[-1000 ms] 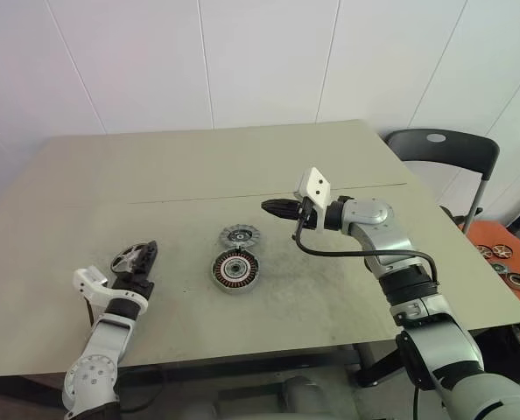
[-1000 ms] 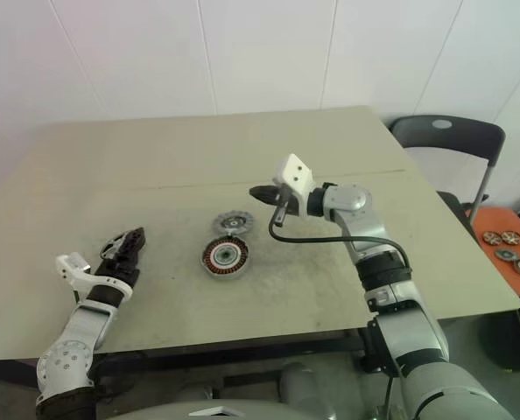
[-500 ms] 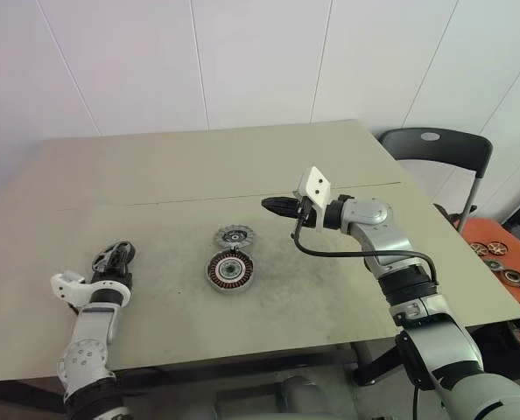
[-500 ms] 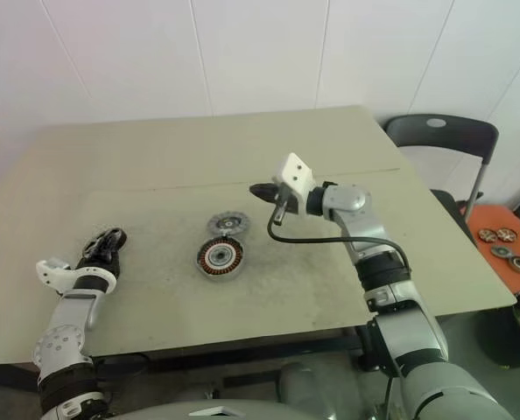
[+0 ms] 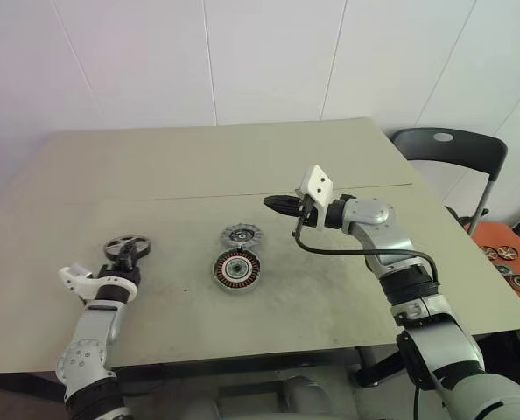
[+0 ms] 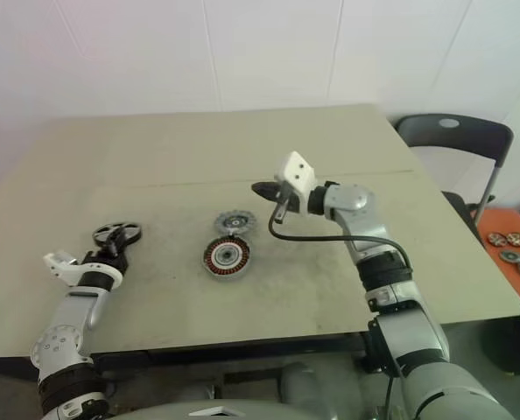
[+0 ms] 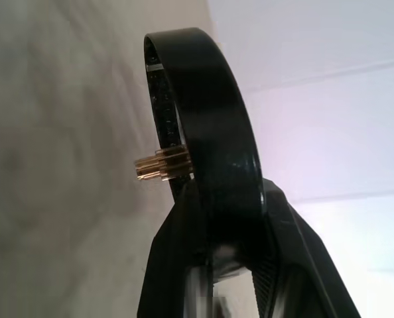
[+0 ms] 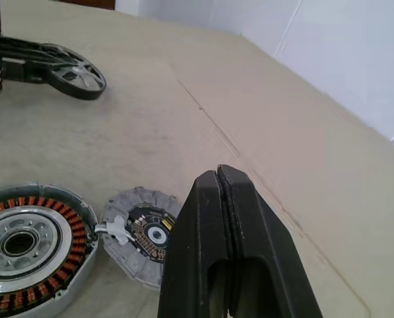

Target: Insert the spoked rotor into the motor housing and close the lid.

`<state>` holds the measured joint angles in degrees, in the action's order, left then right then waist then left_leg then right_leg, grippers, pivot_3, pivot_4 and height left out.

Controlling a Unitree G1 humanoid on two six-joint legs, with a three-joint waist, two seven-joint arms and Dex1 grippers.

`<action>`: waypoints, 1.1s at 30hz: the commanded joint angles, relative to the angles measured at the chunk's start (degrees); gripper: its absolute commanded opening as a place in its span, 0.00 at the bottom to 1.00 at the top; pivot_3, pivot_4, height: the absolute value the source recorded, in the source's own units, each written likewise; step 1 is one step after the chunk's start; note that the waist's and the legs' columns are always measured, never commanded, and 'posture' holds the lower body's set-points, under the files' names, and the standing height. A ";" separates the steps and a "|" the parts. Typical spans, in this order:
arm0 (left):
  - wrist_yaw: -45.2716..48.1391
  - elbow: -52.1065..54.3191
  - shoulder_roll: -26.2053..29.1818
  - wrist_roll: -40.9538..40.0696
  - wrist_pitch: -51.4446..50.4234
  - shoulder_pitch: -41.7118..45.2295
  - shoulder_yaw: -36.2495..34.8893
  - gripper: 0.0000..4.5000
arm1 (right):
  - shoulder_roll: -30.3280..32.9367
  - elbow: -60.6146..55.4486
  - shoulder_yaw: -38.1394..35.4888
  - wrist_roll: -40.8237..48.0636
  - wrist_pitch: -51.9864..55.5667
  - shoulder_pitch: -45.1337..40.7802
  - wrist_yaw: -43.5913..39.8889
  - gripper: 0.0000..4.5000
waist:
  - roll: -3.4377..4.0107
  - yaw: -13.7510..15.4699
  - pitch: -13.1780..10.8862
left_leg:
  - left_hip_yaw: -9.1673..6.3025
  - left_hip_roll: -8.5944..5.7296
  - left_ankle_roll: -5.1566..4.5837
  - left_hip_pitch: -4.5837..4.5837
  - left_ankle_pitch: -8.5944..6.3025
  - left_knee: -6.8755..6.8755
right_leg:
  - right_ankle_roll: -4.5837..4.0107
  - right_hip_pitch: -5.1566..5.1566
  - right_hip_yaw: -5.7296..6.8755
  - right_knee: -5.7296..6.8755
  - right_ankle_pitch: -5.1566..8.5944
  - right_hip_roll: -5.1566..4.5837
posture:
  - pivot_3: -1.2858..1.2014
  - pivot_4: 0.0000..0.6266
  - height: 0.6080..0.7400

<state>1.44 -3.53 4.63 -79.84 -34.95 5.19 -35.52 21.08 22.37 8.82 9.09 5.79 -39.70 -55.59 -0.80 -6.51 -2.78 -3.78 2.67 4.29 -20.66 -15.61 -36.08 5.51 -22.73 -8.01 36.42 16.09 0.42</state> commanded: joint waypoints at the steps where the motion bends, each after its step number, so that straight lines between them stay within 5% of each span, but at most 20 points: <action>1: 5.55 3.91 1.39 -3.14 -5.79 1.08 4.20 0.09 | 3.06 -4.22 -1.95 2.63 4.66 2.96 -2.48 0.00 | -0.01 0.77 0.00 | -0.02 0.00 0.00 -0.12 0.00 0.01 | 0.05 -0.01 0.00 -0.13 -0.05 0.00 | 0.52 0.00 1.00; 13: 16.53 -2.65 4.56 -8.88 -21.26 6.66 11.55 0.09 | 10.63 -13.89 -3.33 4.91 14.23 13.43 -4.42 0.00 | 0.02 1.05 -0.01 | -0.10 -0.05 0.01 -0.70 0.00 -0.06 | -0.03 -0.48 0.05 -0.19 -0.19 0.00 | 0.52 0.00 1.00; 33: 12.15 -8.34 3.56 -14.00 -35.86 5.02 16.93 0.09 | 12.38 -22.38 -1.73 8.68 20.59 16.10 -9.29 0.00 | 0.03 1.12 0.00 | -0.14 -0.07 0.00 -0.67 0.00 -0.08 | 0.11 -0.44 0.06 -0.17 -0.11 0.00 | 0.52 0.00 1.00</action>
<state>13.99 -12.72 8.51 -92.11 -69.88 10.77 -19.16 33.05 2.01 7.47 17.12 27.20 -23.04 -64.54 -0.78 -5.38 -2.78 -3.91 2.61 4.29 -21.33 -15.61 -36.17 5.61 -23.17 -7.96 36.25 15.97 0.42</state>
